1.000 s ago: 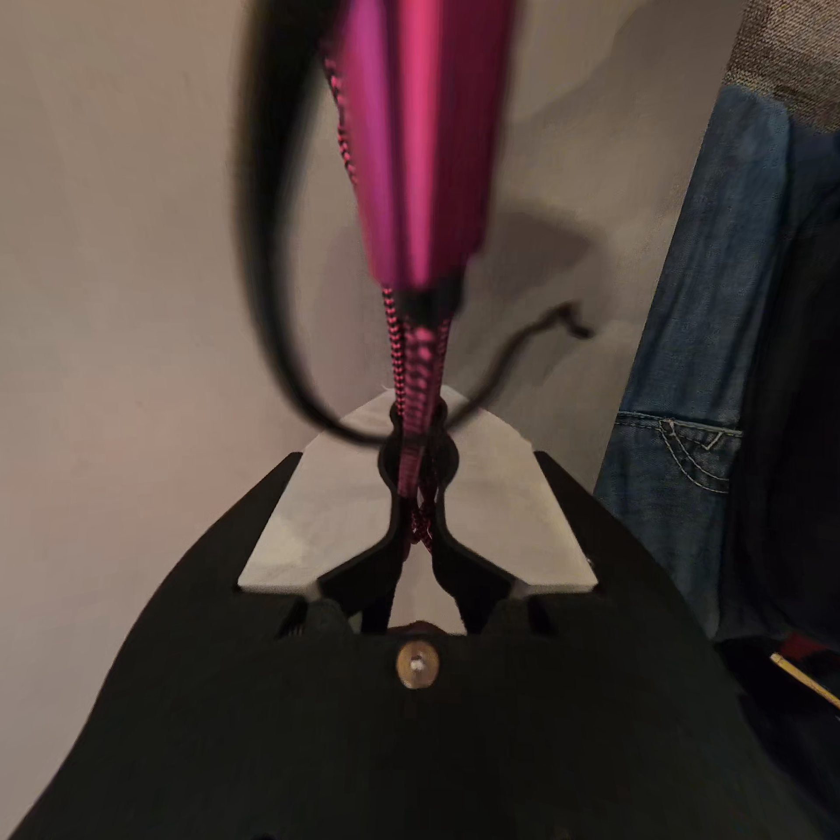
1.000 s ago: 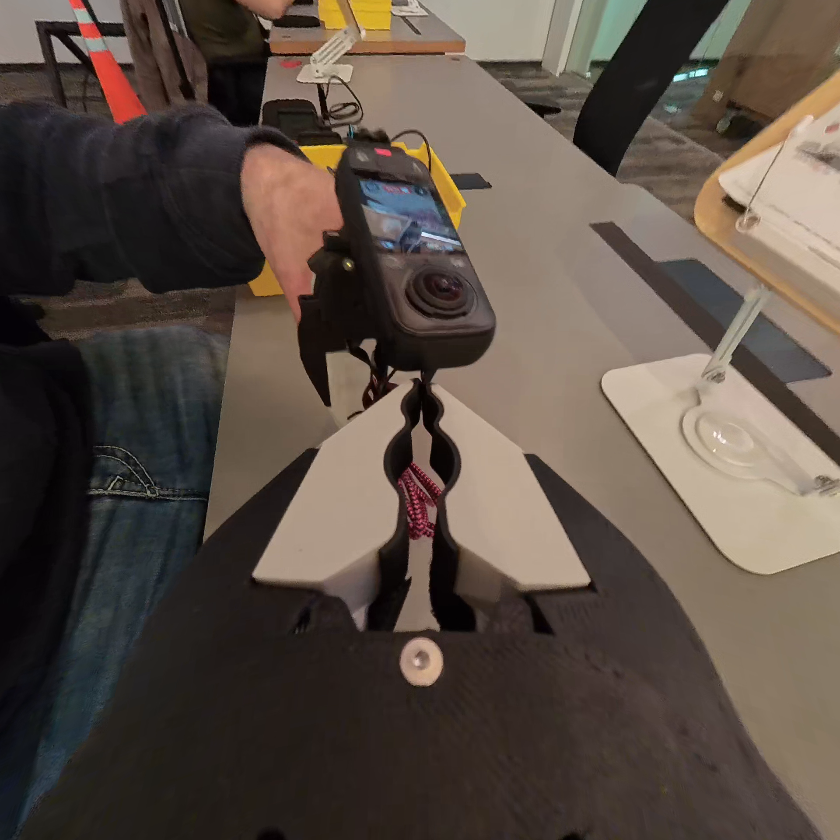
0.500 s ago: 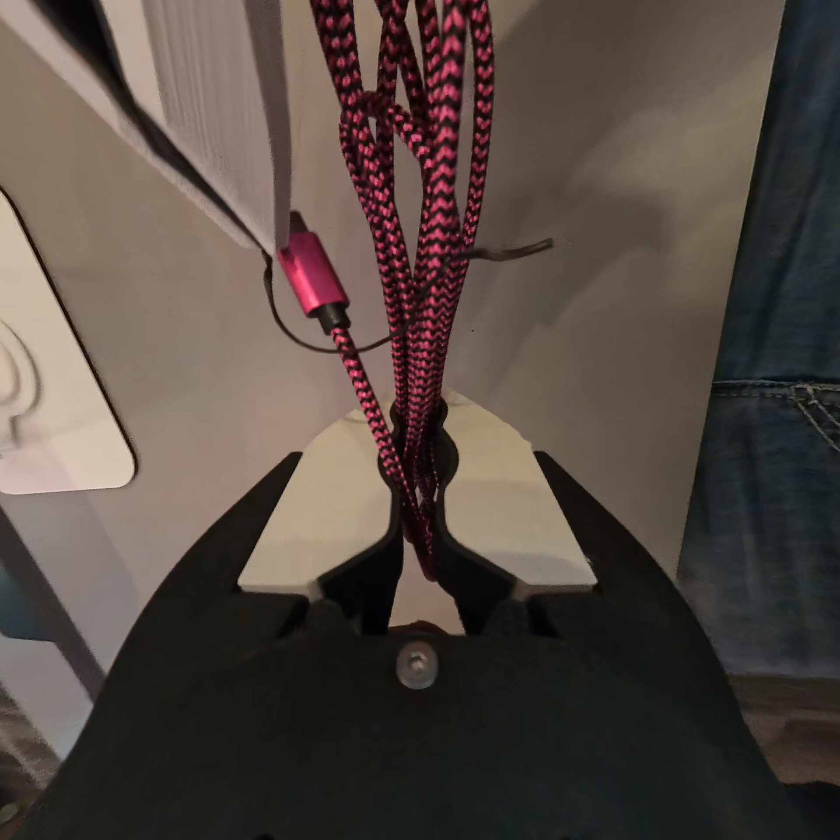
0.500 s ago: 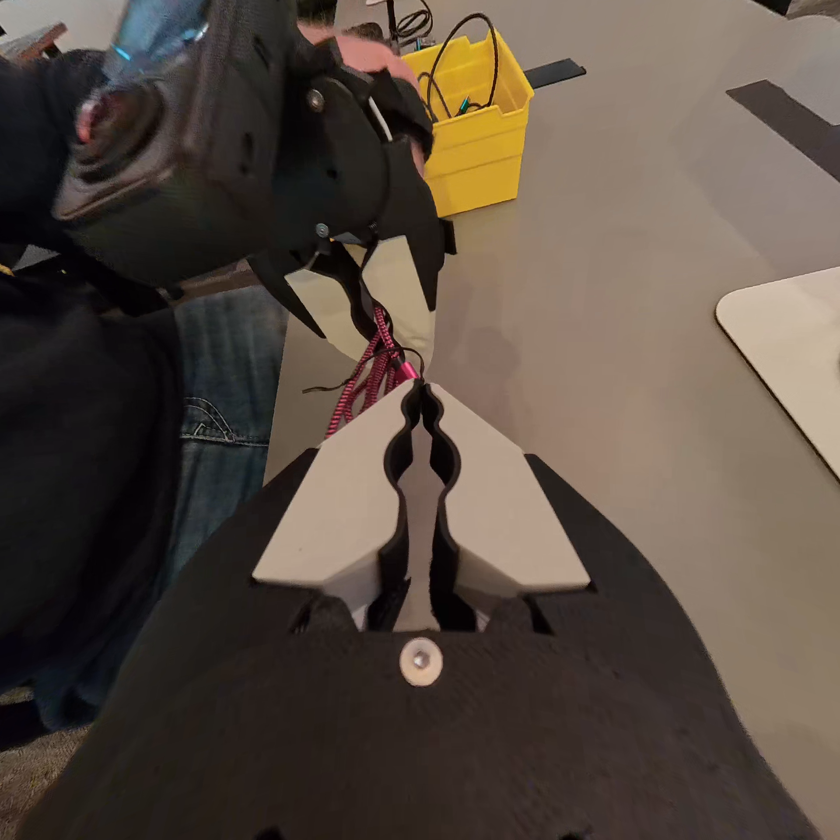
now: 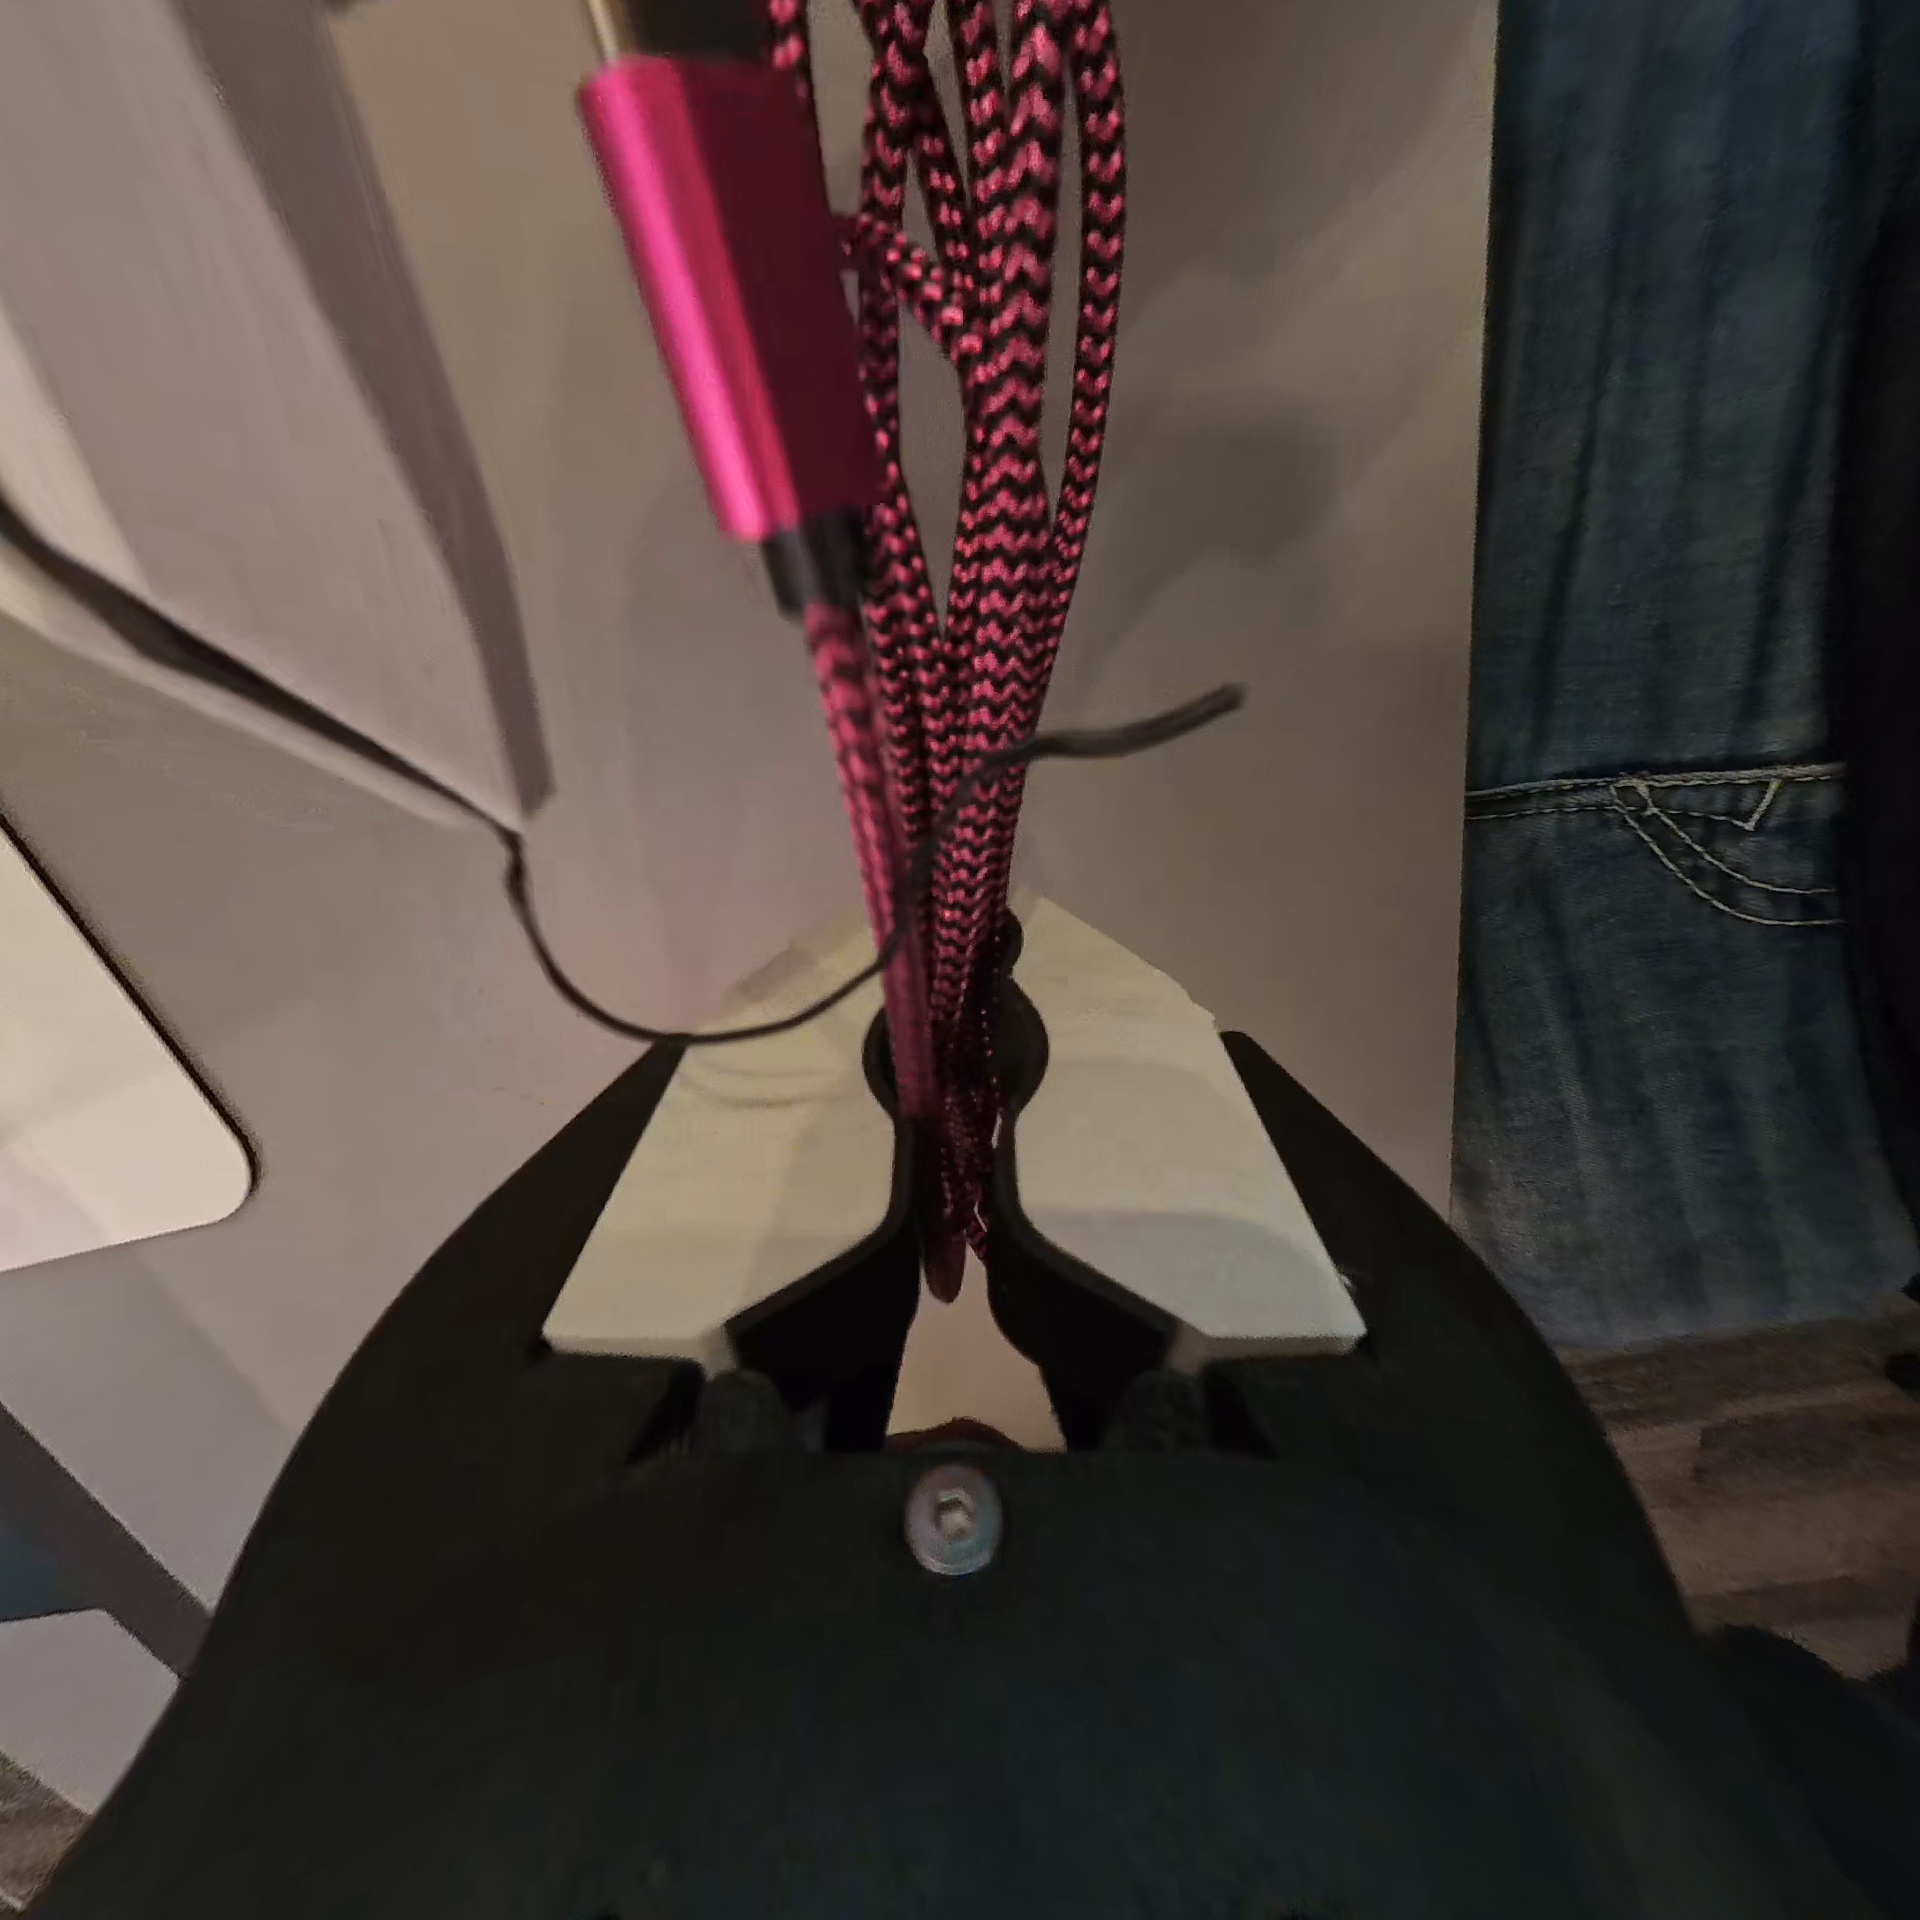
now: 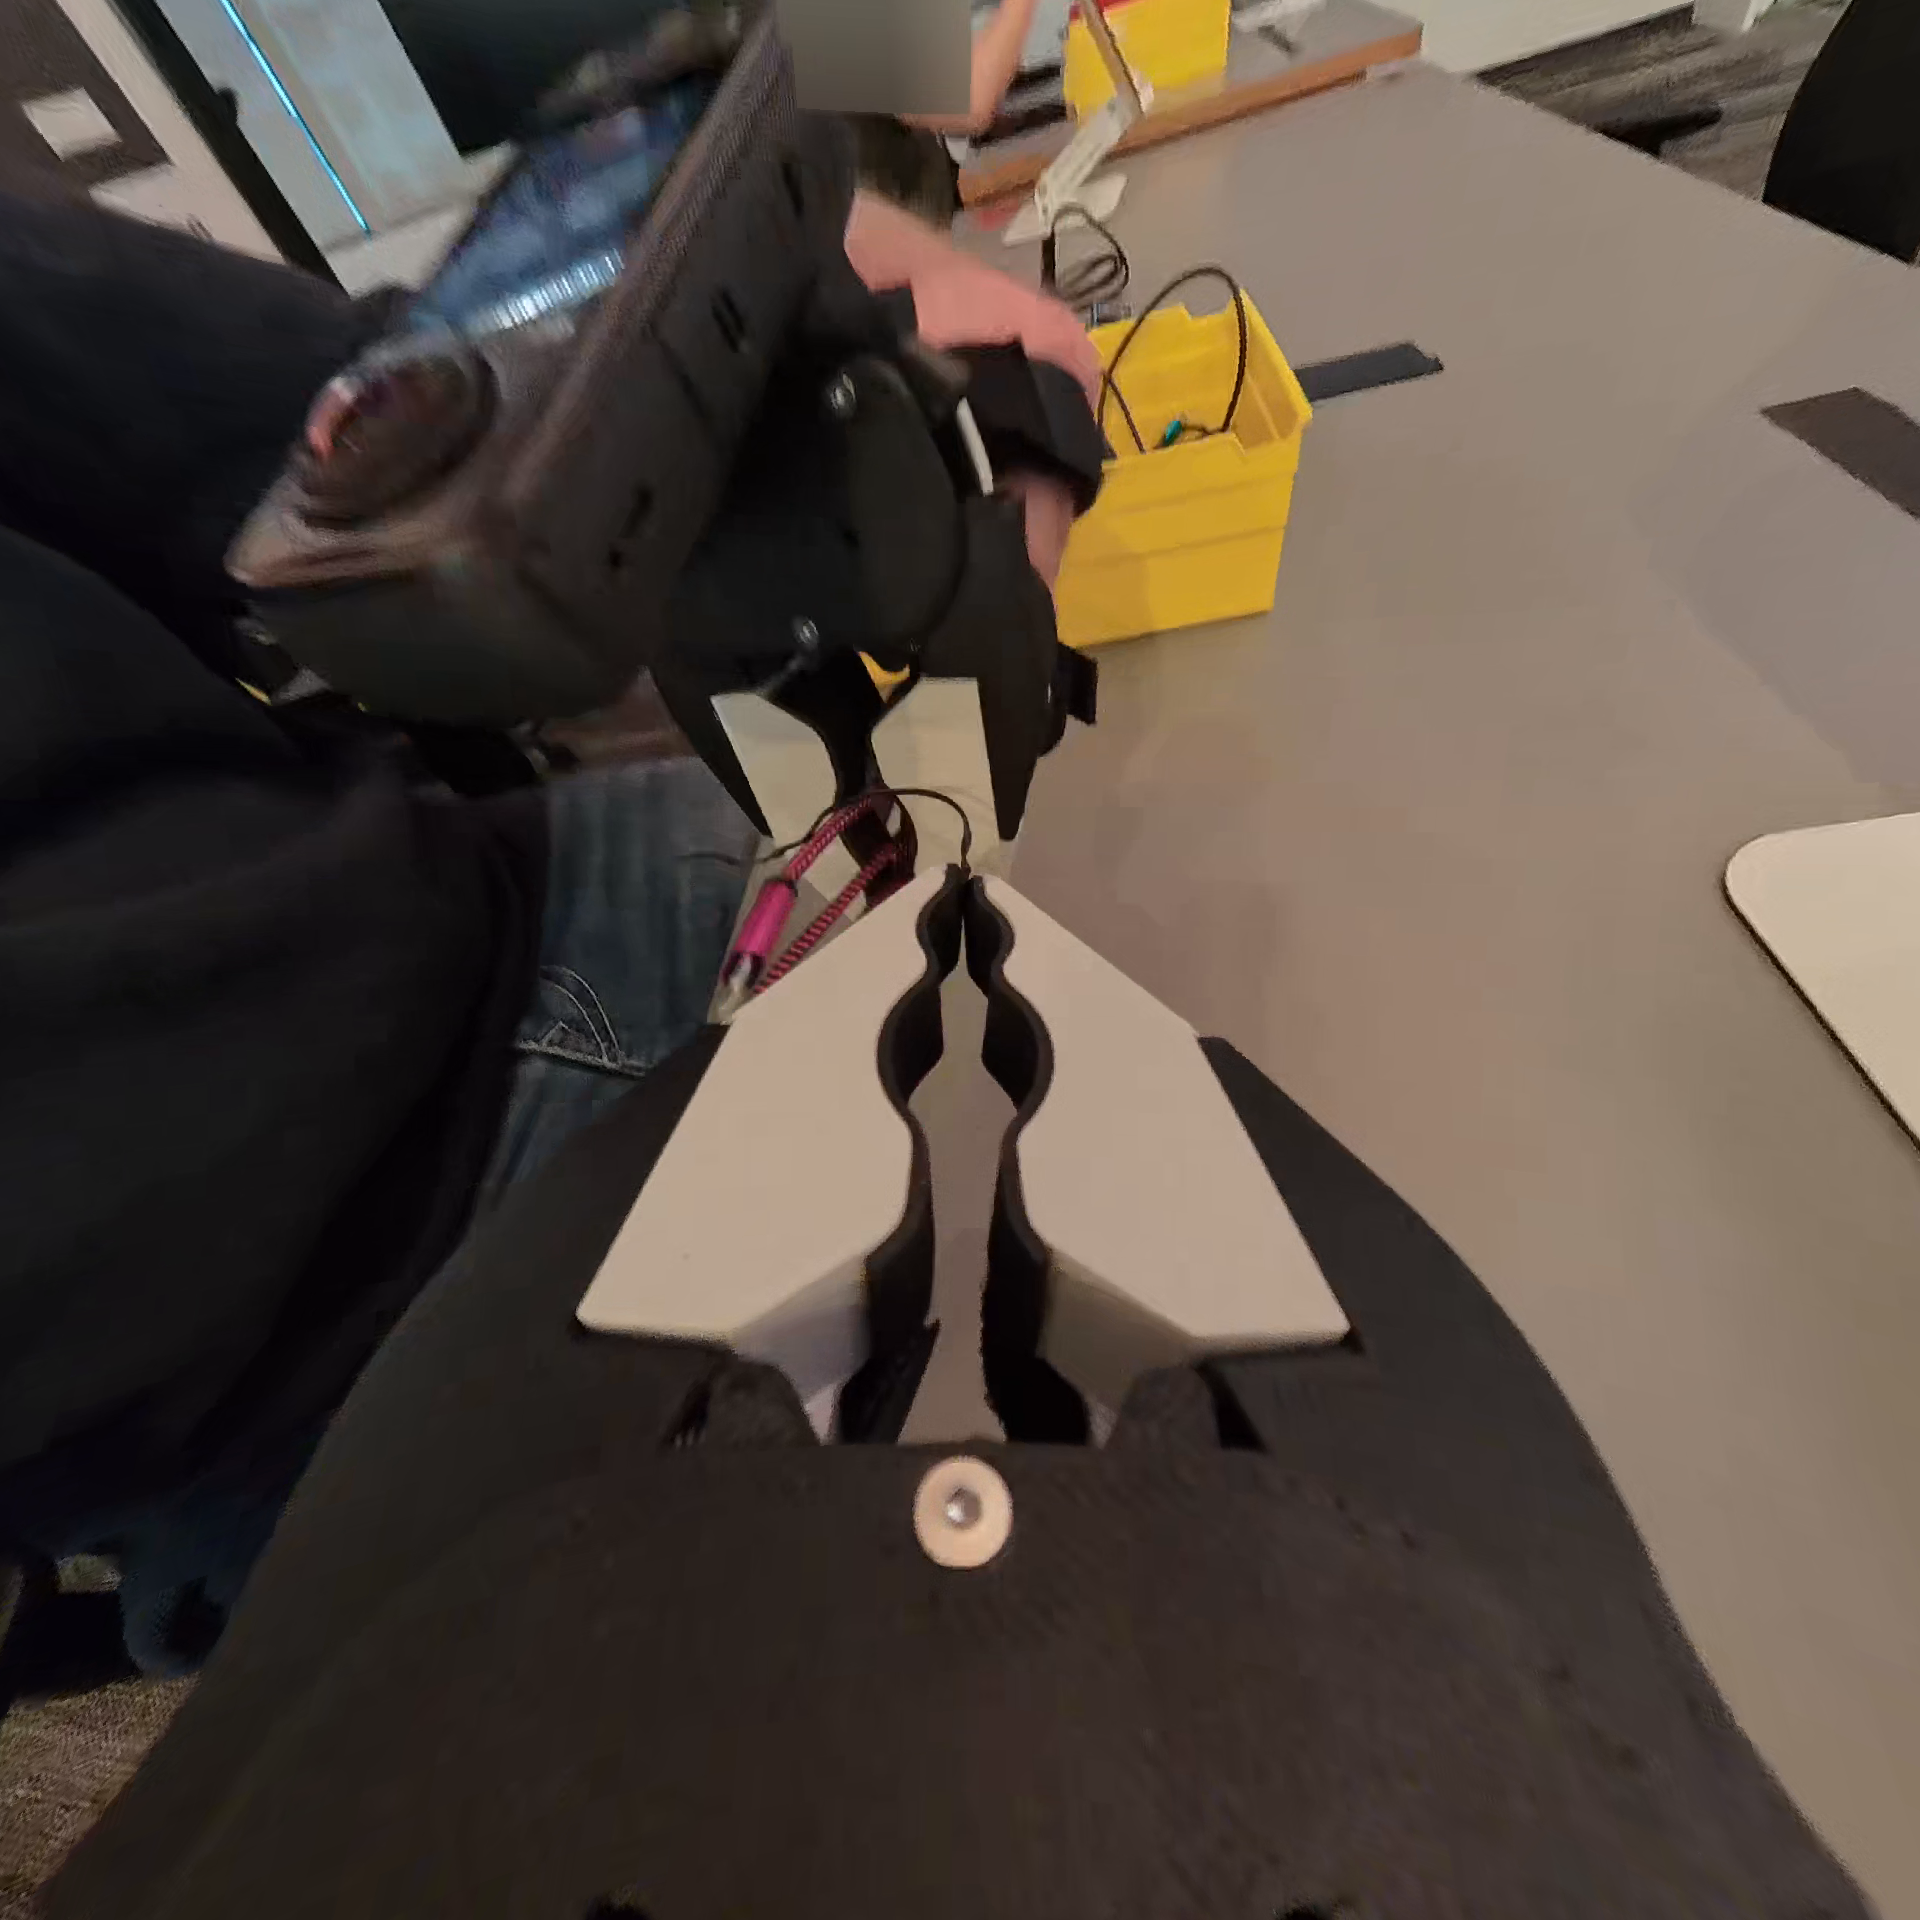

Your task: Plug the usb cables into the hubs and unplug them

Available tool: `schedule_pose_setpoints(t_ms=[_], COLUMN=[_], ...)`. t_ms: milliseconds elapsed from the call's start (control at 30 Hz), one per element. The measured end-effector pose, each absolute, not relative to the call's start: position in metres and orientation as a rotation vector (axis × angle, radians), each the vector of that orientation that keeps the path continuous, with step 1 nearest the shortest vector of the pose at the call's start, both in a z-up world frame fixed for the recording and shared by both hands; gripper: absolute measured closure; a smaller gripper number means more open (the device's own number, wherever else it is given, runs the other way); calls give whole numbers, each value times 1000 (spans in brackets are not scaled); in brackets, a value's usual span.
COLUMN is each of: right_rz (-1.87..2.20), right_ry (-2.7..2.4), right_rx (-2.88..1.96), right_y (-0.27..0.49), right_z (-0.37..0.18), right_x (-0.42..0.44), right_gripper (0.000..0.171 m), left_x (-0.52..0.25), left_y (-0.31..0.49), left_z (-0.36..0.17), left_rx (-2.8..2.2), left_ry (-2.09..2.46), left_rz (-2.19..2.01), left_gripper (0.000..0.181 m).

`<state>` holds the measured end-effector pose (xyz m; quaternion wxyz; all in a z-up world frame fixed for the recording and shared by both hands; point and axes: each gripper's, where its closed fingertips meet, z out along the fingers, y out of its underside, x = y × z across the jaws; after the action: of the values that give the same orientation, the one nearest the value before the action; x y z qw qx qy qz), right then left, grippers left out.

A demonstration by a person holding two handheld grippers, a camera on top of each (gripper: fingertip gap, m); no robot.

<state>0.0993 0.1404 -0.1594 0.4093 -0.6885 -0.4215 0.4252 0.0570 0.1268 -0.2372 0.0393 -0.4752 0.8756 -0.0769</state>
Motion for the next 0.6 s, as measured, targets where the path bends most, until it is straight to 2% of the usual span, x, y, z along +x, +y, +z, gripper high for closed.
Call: schedule_pose_setpoints(t_ms=[600], right_rz=[895], right_ry=[-1218], right_rx=[-1615], right_y=[128], right_z=[-169], right_x=[109], right_gripper=[171], left_x=[80], left_y=[123], left_z=[-215], left_rx=[-1375], left_ry=[2709], left_rz=[-271], left_gripper=[174])
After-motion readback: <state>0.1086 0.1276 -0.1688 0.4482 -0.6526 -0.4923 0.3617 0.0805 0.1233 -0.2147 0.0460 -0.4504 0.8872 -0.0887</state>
